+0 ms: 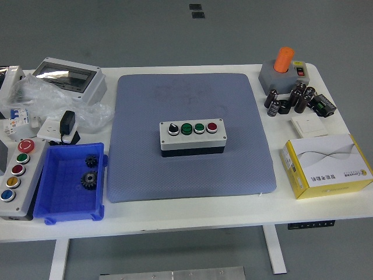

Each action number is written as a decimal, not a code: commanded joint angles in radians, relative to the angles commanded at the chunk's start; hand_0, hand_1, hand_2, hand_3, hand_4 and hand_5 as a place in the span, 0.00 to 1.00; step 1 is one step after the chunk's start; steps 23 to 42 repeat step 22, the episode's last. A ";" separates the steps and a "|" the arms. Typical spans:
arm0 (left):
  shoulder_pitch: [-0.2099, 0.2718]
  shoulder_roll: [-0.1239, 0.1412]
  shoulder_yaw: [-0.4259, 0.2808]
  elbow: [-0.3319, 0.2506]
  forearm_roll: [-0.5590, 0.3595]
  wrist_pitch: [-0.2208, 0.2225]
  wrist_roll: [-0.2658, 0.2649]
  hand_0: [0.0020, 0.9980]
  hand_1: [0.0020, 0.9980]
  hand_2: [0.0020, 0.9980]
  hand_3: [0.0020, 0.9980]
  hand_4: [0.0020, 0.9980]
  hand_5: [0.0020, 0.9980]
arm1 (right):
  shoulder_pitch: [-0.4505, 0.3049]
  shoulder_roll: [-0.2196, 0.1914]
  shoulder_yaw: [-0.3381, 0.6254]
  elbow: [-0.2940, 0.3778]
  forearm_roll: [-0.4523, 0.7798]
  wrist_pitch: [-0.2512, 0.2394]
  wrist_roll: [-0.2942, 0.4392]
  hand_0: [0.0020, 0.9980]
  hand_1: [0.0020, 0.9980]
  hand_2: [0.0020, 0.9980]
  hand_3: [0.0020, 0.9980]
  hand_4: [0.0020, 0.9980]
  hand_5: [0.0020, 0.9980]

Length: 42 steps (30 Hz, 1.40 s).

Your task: Pick up the button,place it on the desk,press the button,press the button

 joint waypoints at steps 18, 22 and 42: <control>0.041 -0.021 0.016 0.000 -0.051 -0.005 0.008 0.63 0.56 0.52 0.58 0.44 0.03 | 0.057 0.000 -0.140 -0.026 0.029 0.062 -0.028 0.95 0.90 0.99 1.00 1.00 0.77; 0.039 -0.025 0.019 0.000 -0.063 -0.002 0.004 0.63 0.57 0.53 0.58 0.46 0.05 | 0.075 0.007 -0.182 -0.038 0.107 0.065 0.023 0.99 0.93 1.00 1.00 1.00 0.78; 0.039 -0.025 0.019 0.000 -0.063 -0.002 0.004 0.63 0.57 0.53 0.58 0.46 0.05 | 0.075 0.007 -0.182 -0.038 0.107 0.065 0.023 0.99 0.93 1.00 1.00 1.00 0.78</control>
